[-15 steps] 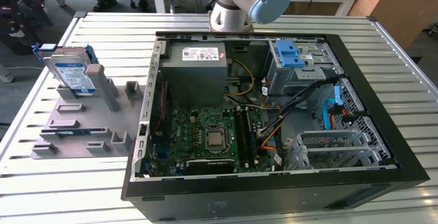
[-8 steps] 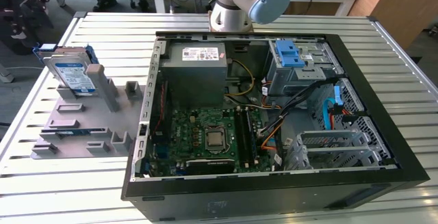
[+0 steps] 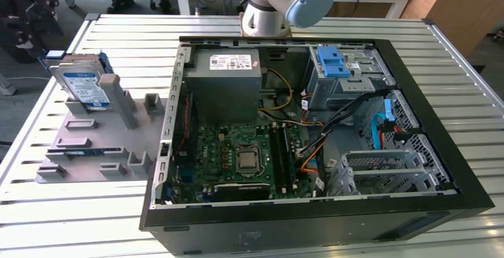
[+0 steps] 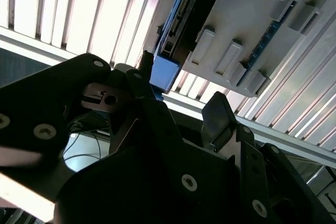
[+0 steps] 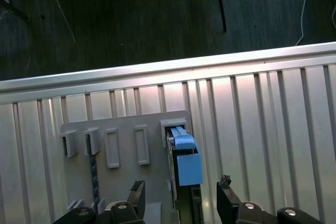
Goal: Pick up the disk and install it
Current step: 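Pick up the disk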
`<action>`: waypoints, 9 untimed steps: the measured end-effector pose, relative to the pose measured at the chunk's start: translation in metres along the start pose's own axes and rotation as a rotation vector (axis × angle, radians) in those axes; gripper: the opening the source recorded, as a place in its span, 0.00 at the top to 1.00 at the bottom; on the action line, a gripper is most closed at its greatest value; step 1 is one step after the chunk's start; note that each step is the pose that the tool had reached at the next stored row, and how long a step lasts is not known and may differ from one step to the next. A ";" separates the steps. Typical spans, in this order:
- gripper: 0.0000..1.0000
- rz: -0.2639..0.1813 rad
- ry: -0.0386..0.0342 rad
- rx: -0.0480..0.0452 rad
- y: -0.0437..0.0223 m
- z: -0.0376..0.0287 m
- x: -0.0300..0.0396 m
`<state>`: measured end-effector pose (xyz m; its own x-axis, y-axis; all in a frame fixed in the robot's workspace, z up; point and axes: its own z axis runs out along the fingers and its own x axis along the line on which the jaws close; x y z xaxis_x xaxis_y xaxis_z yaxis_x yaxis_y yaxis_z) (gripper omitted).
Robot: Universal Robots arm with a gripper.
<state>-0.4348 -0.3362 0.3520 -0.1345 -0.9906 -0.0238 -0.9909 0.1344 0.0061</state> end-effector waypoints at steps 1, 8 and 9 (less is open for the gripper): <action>0.35 0.000 0.0001 -0.0001 0.0002 0.0005 0.0001; 0.35 0.000 0.0000 -0.0001 0.0003 0.0008 0.0000; 0.35 0.000 -0.0001 0.0002 0.0003 0.0012 0.0000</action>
<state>-0.4351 -0.3362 0.3508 -0.1344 -0.9906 -0.0239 -0.9909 0.1343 0.0060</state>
